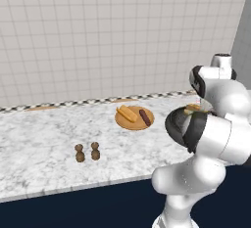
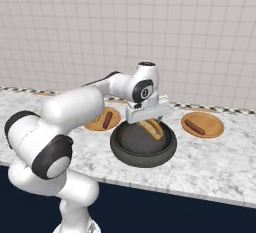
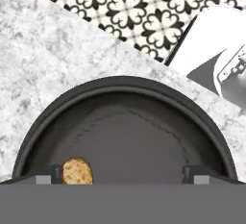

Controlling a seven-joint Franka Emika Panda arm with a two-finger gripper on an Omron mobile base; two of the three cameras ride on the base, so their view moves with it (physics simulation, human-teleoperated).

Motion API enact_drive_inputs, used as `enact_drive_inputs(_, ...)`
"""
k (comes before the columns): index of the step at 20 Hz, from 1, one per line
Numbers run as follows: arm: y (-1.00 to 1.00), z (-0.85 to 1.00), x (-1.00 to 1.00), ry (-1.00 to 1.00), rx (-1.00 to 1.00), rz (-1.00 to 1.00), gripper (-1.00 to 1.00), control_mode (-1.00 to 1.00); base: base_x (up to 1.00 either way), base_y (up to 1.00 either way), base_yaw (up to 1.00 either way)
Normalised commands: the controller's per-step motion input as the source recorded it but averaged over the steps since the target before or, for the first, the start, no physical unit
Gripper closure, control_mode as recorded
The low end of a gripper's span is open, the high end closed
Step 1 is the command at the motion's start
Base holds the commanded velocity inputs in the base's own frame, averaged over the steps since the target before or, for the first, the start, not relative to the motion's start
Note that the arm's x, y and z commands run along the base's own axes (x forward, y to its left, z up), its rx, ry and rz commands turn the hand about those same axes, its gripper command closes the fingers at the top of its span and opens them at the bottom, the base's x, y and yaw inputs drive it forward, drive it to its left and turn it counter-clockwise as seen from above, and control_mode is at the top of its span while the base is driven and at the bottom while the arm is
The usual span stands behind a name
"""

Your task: Place one bun and one sausage from the bowl on each plate.

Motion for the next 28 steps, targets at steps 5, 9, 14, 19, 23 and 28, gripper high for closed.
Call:
enact_drive_inputs(5,0.5,0.12,-0.1,-0.31,-0.21,-0.08,-1.0,-1.0,0.0,0.0,0.0)
enact_drive_inputs(9,0.19,-0.57,0.58,-0.05,-0.25,-0.09,-1.0,-1.0,0.0,0.0,0.0)
enact_drive_inputs(14,0.05,-0.19,0.97,0.17,-0.06,-0.12,-1.0,-1.0,0.0,0.0,0.0)
enact_drive_inputs(19,-0.02,-0.2,0.46,0.13,0.0,-0.09,-1.0,-1.0,0.0,0.0,0.0)
enact_drive_inputs(23,-0.06,-0.49,0.08,0.07,-0.03,-0.15,-1.0,-1.0,0.0,0.0,0.0)
enact_drive_inputs(28,-0.06,-0.29,0.2,0.0,-0.04,-0.2,-1.0,-1.0,0.0,0.0,0.0)
